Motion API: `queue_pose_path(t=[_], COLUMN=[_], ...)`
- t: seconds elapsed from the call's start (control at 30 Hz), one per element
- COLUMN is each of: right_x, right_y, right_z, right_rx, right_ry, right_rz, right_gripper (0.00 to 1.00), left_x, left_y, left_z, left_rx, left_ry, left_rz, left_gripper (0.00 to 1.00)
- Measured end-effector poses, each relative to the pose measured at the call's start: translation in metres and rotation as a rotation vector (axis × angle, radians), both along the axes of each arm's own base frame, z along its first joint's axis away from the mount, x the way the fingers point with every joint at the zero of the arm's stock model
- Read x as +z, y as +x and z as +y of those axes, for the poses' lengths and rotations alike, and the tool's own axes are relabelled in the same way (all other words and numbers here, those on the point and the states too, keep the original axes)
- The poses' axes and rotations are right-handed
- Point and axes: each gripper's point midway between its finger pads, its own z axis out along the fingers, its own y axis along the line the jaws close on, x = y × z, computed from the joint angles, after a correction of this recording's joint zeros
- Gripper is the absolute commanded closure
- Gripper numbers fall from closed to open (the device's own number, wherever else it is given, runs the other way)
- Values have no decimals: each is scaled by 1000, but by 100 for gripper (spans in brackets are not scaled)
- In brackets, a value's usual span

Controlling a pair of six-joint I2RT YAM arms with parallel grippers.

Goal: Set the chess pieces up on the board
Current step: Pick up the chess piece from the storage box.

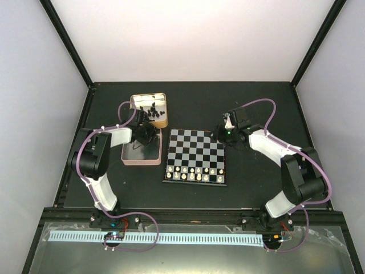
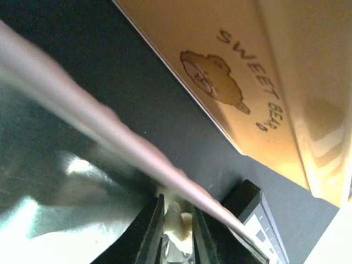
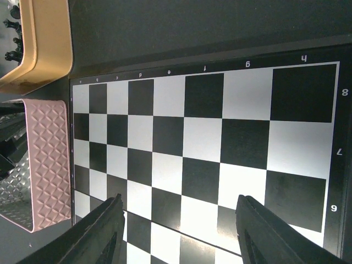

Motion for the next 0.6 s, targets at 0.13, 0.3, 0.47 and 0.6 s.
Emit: queue_pose_path(t=[0.13, 0.3, 0.47, 0.6], right_x=[0, -1, 2, 9], right_y=[0, 0, -1, -3], right_z=[0, -1, 0, 5], right_rx=[-1, -3, 5, 31], right_ry=[-2, -6, 0, 21], right_rz=[0, 0, -6, -26], right_gripper=[44, 44, 43, 42], left_x=[-1, -1, 2, 11], left_y=[4, 6, -1, -10], left_z=[-1, 2, 10, 14], left_rx=[16, 25, -13, -111], left_ry=[-15, -1, 73, 152], left_rz=[-7, -13, -44, -83], left_gripper=[96, 98, 98, 98])
